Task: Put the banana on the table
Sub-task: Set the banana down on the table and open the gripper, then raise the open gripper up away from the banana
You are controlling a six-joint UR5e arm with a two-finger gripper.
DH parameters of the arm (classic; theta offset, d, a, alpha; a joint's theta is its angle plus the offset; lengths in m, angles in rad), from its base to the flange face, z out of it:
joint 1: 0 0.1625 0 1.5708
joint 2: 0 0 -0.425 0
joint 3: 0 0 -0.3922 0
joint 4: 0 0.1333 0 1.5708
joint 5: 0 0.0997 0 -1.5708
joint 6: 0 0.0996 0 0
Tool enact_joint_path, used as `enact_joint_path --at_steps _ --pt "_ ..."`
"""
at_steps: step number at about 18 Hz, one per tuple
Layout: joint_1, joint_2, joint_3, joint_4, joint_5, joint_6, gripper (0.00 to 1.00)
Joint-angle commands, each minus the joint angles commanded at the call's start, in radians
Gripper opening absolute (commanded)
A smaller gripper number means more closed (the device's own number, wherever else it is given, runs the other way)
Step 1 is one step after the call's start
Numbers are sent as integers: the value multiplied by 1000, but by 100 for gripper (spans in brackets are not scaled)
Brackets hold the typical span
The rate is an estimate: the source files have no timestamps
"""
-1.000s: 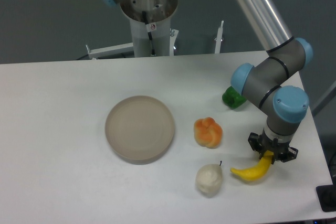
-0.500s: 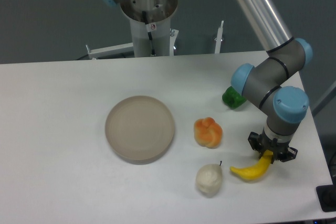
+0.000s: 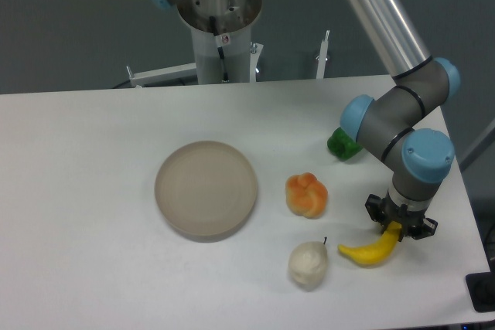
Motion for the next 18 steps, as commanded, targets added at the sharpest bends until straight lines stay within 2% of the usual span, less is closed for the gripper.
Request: enact_joint_path --at_steps 1,2,3,10,18 --pt "0 2 8 0 0 0 66" --pt "3 3 17 -2 -2 0 95" --pt "3 8 18 -2 -2 0 100" --pt "-5 38 60 -3 -6 -15 100" --pt "-49 115 89 -3 -5 -31 100"
